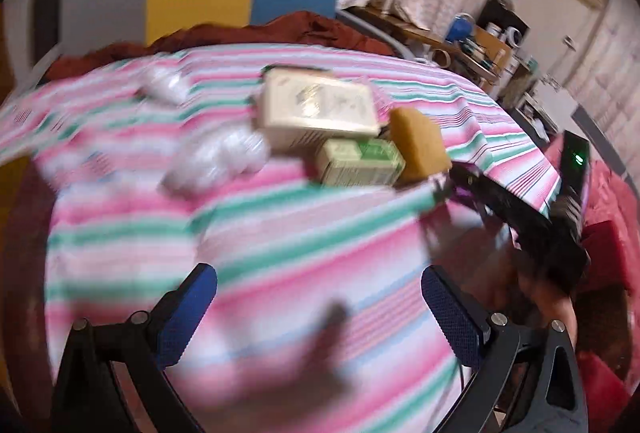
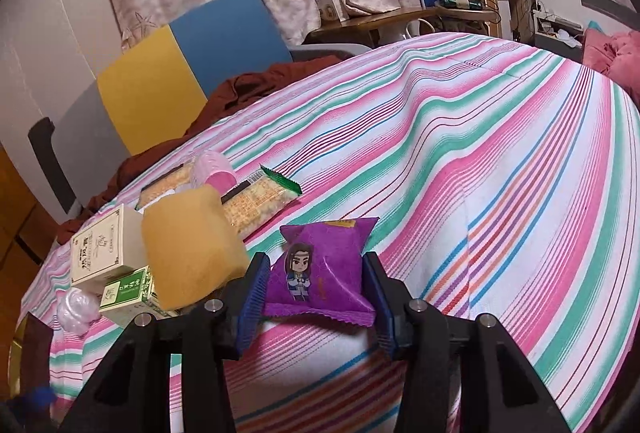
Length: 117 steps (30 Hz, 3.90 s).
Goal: Organize objects
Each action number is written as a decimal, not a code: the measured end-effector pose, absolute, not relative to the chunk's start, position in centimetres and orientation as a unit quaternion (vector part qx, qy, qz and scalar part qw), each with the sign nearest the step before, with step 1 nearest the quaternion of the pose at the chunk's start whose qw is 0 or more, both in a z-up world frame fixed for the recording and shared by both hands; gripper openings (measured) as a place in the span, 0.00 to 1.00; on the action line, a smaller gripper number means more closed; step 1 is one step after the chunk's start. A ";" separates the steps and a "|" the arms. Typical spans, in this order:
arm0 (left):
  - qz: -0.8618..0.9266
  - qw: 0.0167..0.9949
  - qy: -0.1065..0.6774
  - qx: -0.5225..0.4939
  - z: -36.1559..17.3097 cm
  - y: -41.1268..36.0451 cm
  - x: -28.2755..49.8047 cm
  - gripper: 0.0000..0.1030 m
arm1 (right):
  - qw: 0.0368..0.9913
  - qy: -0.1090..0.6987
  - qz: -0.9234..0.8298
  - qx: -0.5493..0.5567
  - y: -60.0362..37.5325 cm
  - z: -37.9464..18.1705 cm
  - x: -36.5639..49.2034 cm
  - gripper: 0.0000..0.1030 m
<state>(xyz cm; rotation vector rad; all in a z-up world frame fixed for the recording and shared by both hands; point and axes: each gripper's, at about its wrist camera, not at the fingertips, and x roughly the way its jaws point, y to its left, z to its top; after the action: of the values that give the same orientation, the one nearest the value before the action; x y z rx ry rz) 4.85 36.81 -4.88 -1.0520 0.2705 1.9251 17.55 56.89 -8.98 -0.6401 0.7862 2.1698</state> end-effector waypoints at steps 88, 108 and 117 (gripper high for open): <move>0.844 0.444 0.045 -0.298 -4.5 25.0 8.7 0.30 | 0.256 0.220 0.897 -0.287 43.6 -8.7 15.0 0.46; 0.892 0.219 -0.024 -0.395 -5.6 10.5 0.0 0.30 | 0.163 0.206 0.914 -0.311 36.0 -7.5 12.8 0.46; 0.909 0.155 0.010 -0.386 -5.9 8.3 -1.8 0.49 | 0.093 0.191 0.935 -0.283 31.9 -4.3 12.1 0.46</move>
<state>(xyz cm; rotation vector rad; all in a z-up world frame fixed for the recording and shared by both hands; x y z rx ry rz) -1.83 8.30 -5.92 -1.1057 0.0295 2.6044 12.13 31.90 -4.34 -0.8407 0.5660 2.7751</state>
